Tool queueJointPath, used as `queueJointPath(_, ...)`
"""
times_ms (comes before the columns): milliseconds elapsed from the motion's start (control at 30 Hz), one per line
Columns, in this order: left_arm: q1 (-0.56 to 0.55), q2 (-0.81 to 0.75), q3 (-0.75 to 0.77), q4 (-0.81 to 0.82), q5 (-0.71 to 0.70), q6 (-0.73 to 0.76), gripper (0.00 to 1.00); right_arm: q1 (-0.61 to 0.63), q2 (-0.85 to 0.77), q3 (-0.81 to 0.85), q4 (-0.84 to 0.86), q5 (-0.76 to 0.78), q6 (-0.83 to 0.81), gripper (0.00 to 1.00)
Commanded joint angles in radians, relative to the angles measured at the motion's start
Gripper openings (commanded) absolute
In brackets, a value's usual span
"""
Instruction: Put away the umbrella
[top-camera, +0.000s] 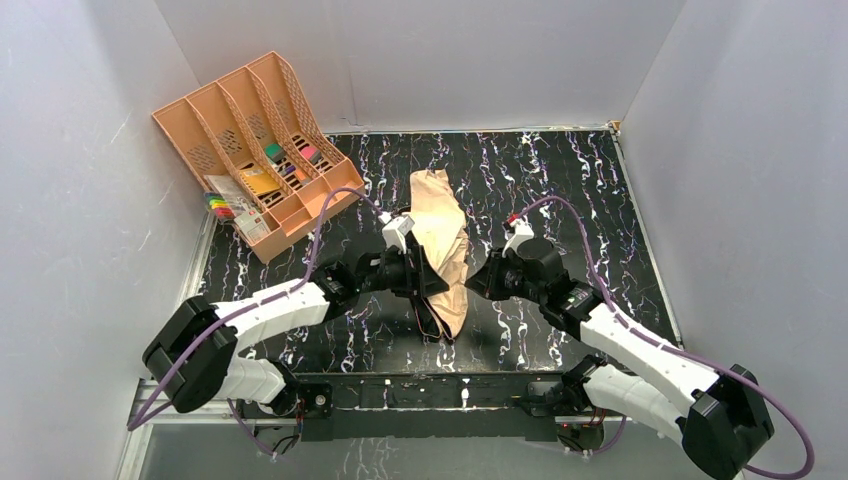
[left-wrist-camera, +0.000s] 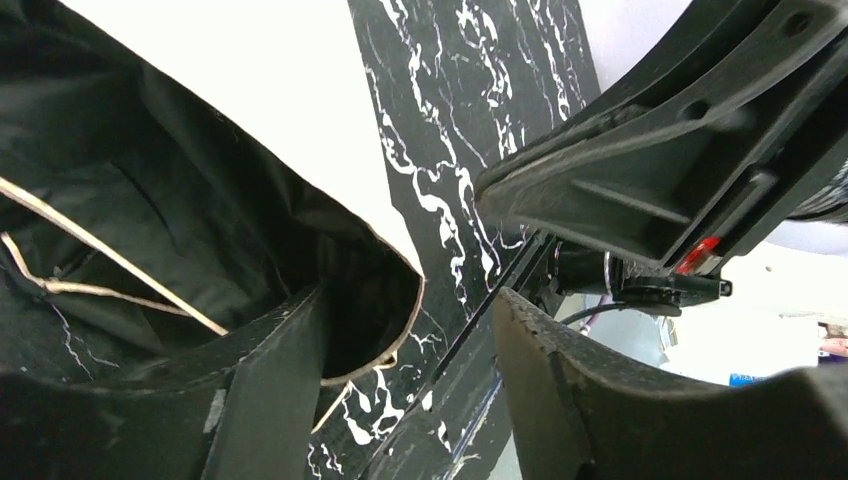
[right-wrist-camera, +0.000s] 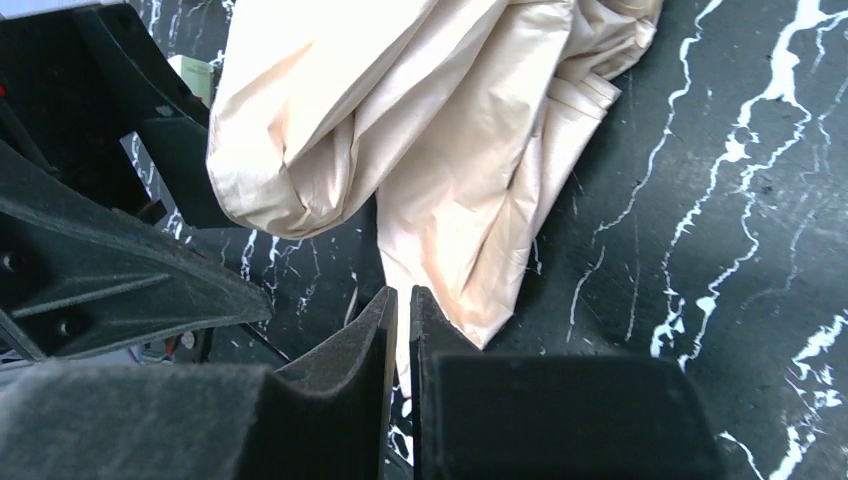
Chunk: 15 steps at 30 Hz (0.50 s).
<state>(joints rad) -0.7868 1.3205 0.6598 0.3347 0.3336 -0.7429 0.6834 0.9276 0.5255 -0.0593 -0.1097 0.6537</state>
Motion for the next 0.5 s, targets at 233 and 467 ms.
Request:
queueJointPath(233, -0.085, 0.079, -0.111, 0.224, -0.035, -0.090, 0.69, -0.001, -0.023, 0.046, 0.048, 0.041, -0.019, 0.15)
queueJointPath(467, -0.111, 0.130, -0.162, 0.290, -0.063, -0.123, 0.31, -0.002, 0.054, 0.088, 0.134, -0.016, 0.012, 0.16)
